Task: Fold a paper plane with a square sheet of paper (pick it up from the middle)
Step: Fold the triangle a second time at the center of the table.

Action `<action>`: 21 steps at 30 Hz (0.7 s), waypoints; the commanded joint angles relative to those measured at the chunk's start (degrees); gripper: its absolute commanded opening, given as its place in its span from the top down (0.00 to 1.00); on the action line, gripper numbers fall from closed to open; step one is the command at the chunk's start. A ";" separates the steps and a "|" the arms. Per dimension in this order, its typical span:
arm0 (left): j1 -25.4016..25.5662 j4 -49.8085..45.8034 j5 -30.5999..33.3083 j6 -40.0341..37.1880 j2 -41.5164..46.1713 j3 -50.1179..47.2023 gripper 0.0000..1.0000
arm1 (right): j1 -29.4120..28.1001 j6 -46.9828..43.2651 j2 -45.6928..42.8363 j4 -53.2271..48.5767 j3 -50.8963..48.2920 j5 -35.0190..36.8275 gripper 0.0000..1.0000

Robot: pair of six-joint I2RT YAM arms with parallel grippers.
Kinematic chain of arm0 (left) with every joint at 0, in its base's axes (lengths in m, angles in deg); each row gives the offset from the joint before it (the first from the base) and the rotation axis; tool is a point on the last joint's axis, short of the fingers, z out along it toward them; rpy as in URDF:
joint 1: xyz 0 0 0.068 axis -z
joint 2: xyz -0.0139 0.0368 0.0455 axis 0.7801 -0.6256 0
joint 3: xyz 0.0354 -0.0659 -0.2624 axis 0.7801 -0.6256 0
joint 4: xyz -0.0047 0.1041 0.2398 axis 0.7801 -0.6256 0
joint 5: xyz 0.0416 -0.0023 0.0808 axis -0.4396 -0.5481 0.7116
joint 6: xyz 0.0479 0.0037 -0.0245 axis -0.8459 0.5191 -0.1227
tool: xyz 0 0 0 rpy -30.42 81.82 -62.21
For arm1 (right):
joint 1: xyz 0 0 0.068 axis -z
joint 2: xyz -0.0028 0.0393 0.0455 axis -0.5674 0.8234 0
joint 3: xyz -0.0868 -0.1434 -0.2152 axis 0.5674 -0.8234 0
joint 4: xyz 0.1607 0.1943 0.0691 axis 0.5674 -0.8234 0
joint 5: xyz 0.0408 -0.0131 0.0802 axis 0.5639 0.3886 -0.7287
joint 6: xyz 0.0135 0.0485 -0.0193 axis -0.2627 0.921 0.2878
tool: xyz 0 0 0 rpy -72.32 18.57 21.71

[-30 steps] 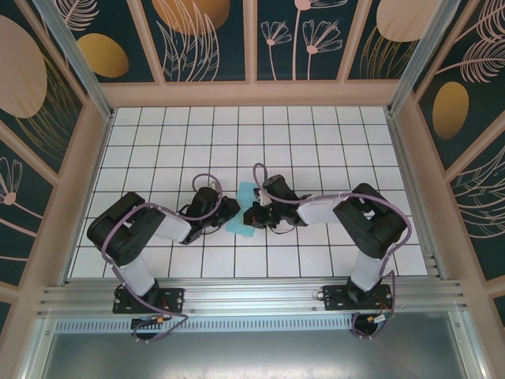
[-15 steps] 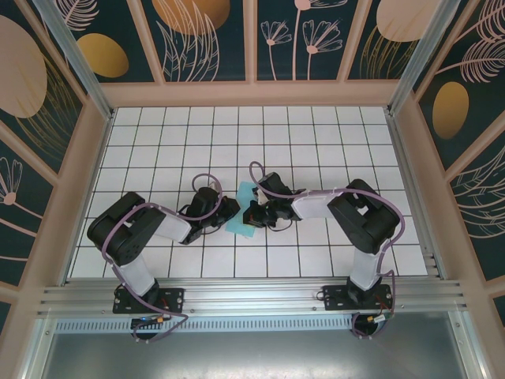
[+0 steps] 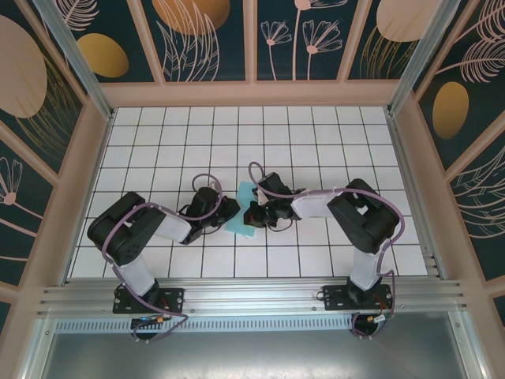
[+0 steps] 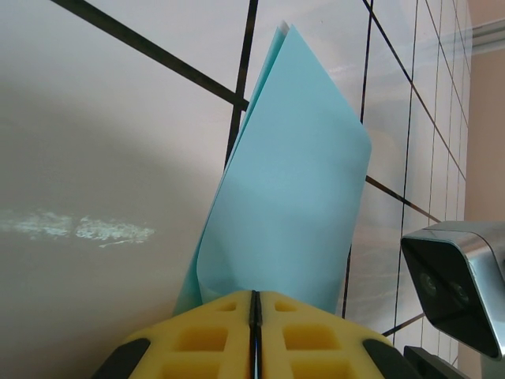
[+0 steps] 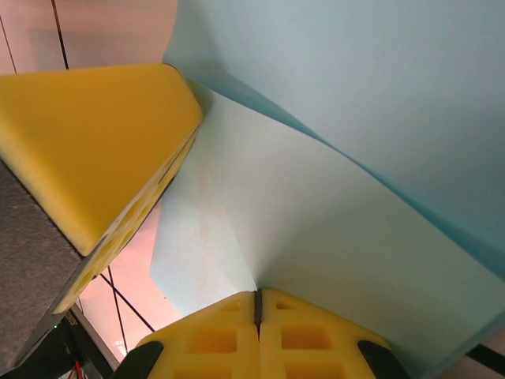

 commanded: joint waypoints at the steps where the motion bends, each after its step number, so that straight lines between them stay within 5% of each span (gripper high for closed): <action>1: 0.07 -7.87 -0.04 -1.16 -2.64 -0.63 0.88 | 0.13 -0.71 2.27 -4.37 -2.50 2.95 0.97; 11: 0.12 -8.79 -0.30 -1.71 -2.75 0.29 0.88 | -1.57 -2.44 -5.35 -5.99 0.99 -1.29 0.95; 21: 0.13 -9.15 -0.62 -1.90 -2.67 0.49 0.88 | -1.19 -0.23 -0.38 -2.25 -4.78 1.03 0.96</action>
